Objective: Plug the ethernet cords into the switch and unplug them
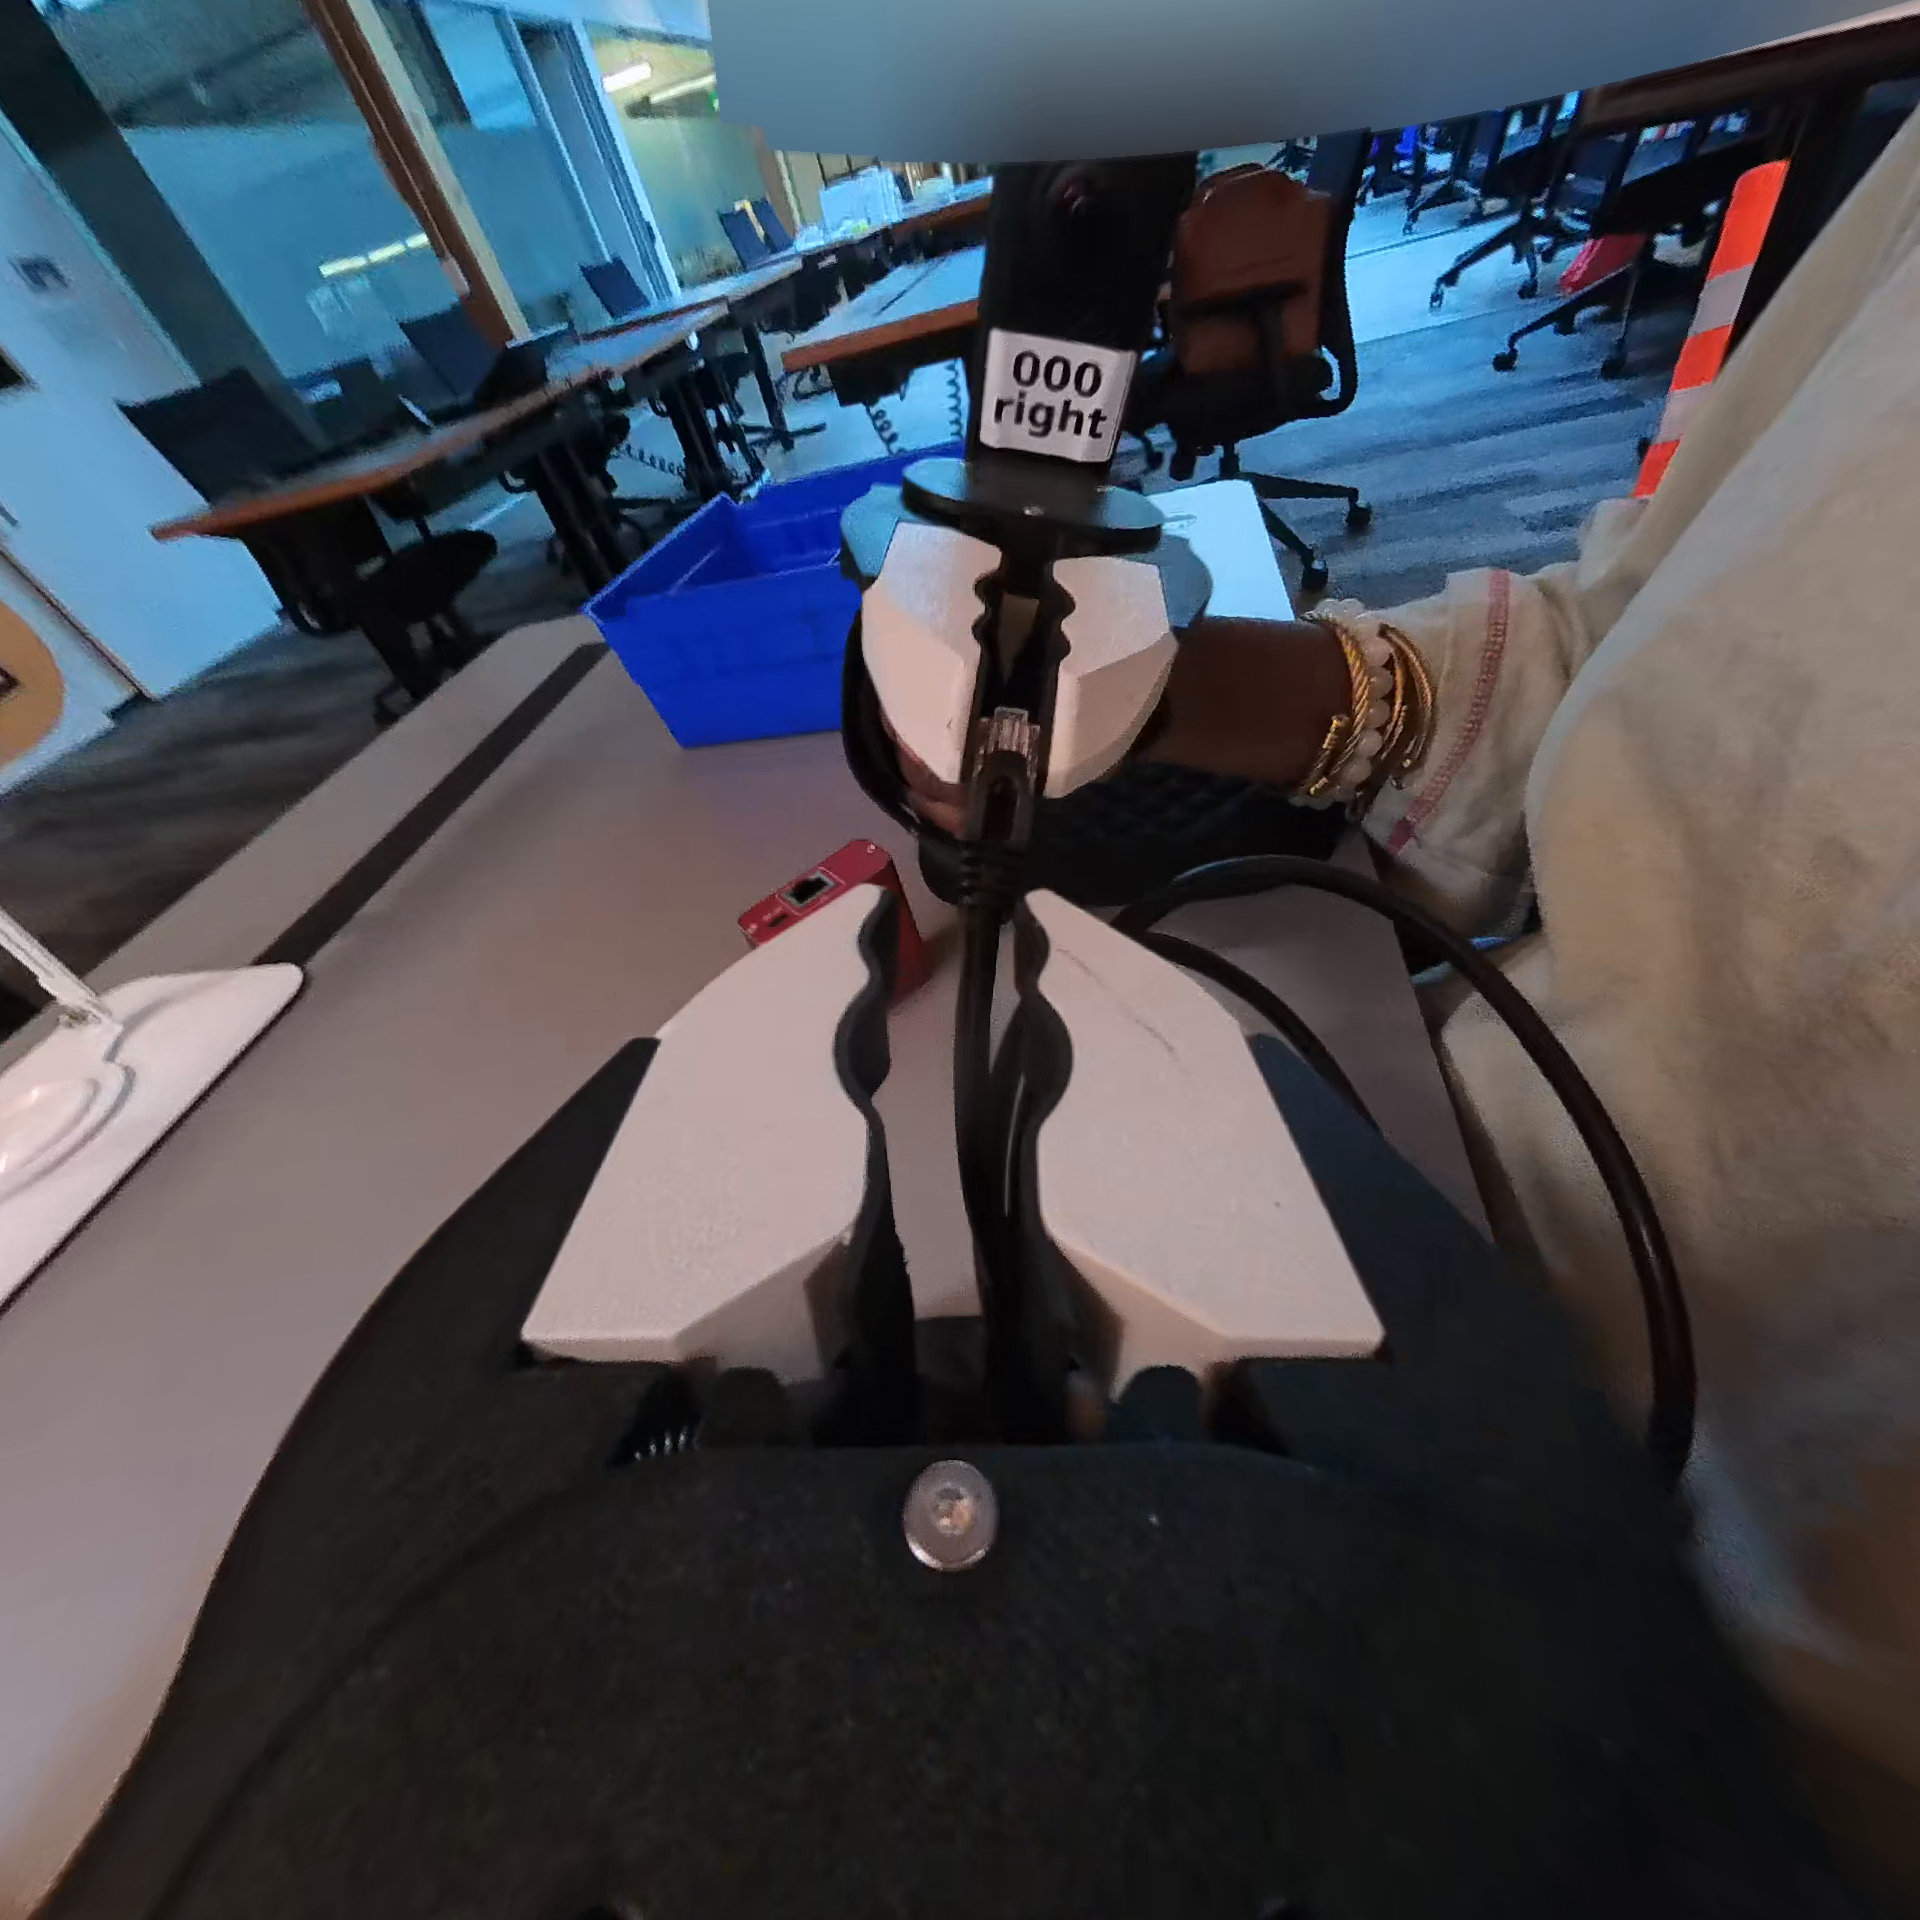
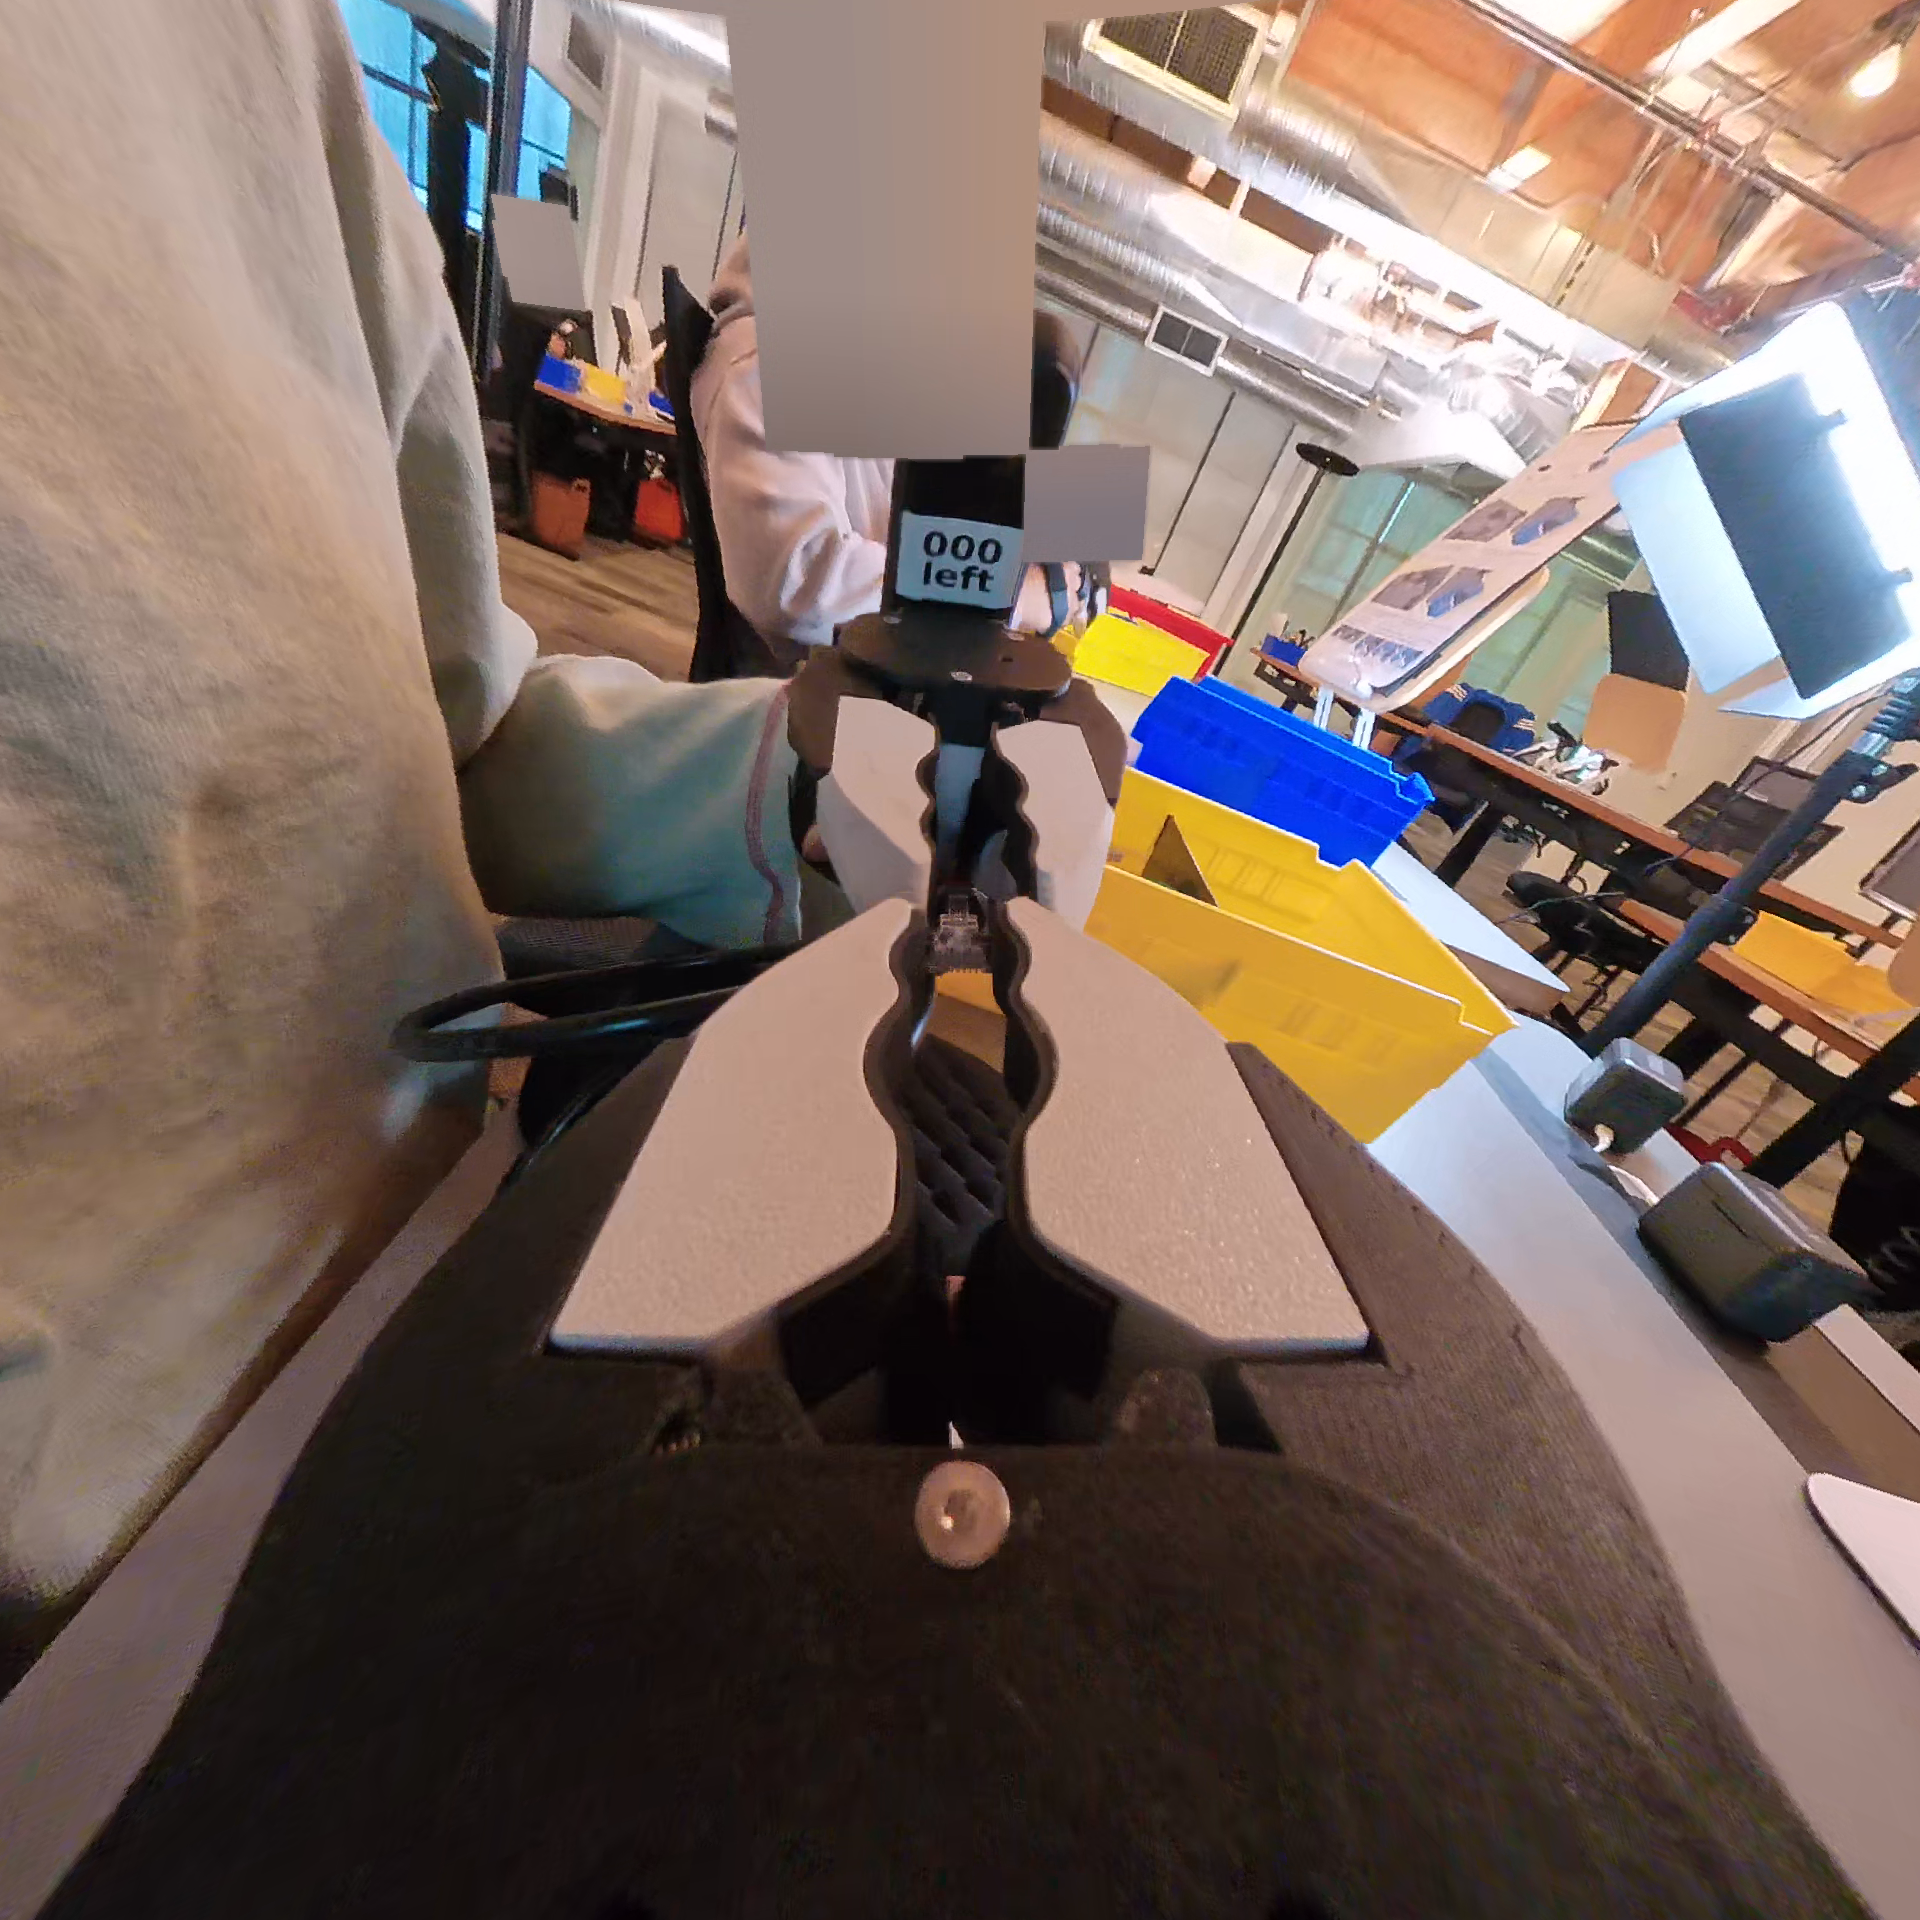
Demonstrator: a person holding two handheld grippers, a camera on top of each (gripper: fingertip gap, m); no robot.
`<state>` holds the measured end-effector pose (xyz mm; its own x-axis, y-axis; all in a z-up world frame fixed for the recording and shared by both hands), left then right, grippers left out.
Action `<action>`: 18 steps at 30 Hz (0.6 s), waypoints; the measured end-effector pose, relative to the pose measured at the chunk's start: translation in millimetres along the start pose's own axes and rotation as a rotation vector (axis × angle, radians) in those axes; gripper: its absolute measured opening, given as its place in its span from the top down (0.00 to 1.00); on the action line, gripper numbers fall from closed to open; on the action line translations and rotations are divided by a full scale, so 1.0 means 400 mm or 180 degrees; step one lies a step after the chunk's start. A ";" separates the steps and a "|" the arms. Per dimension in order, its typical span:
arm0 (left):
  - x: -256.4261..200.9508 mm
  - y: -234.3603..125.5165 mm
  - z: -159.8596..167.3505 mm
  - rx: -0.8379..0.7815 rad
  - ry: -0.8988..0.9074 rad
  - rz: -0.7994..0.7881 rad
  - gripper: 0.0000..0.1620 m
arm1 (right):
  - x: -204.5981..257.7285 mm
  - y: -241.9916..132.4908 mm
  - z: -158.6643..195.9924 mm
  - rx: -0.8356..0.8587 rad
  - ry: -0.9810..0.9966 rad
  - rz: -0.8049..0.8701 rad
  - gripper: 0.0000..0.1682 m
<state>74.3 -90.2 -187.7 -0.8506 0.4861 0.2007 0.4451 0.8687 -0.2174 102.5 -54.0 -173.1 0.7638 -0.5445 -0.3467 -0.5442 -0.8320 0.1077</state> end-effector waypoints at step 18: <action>-0.025 0.015 0.000 0.0513 0.0134 -0.0090 0.94 | 0.014 -0.012 0.017 0.0116 0.0047 0.0064 0.93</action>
<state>85.3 -89.8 -191.0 -0.8482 0.4680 0.2479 0.3675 0.8572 -0.3609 107.0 -52.4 -181.7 0.7575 -0.5628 -0.3308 -0.5716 -0.8166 0.0805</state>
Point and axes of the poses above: each gripper's, where its closed fingertips meet, y out along the fingers, z out of its underside, x = y × z across the jaws, the point moved 2 cm from there along -y, back along the fingers, and after that the axes turned 8 degrees about z, right-handed, at the moved point
